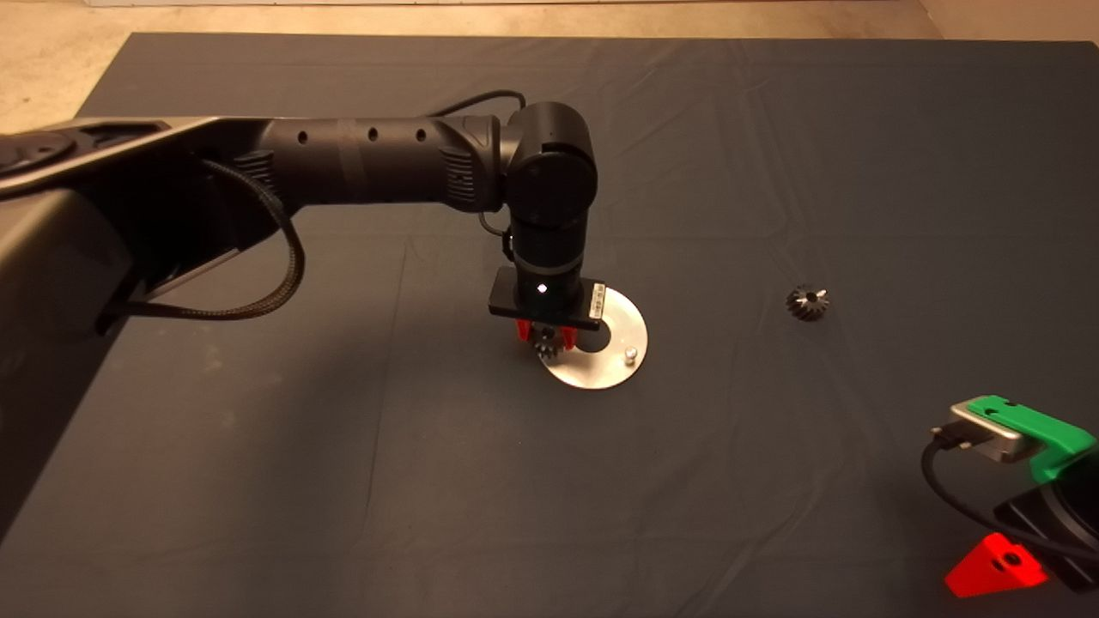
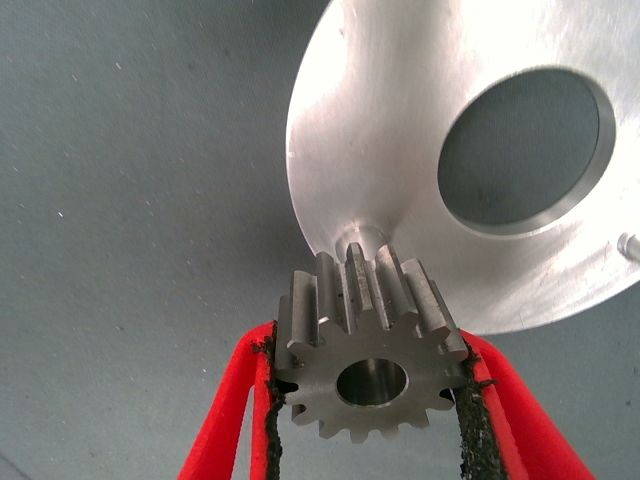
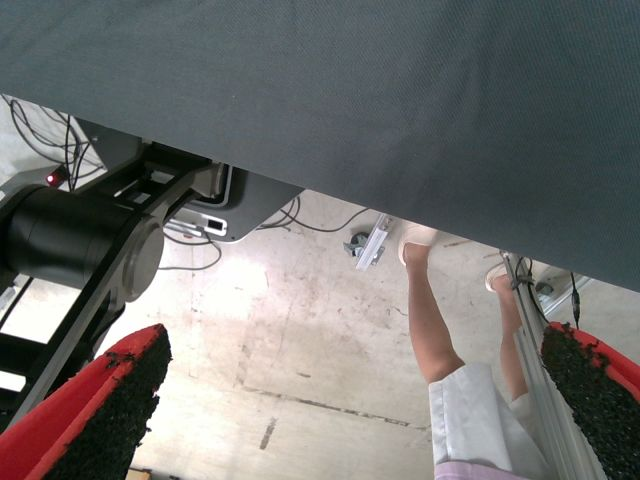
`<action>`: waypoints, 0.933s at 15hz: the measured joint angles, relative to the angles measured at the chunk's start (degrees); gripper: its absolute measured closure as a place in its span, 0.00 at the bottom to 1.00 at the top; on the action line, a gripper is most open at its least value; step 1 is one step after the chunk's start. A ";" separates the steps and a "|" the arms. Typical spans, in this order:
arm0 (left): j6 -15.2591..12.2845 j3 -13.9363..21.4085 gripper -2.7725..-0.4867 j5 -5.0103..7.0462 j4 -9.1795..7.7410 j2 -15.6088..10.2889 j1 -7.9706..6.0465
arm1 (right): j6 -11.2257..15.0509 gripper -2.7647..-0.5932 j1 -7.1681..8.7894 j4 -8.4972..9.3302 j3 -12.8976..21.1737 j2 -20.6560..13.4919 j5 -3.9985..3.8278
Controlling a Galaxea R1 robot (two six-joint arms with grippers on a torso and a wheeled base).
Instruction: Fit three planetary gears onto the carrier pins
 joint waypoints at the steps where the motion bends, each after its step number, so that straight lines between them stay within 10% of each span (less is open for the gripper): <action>1: 0.00 0.00 0.84 -0.09 0.00 0.00 0.00 | 0.00 0.01 0.00 0.00 0.00 0.00 -0.01; 14: -0.04 0.50 0.84 -0.07 0.18 -0.02 0.02 | 0.00 0.01 0.00 0.00 0.00 0.00 0.00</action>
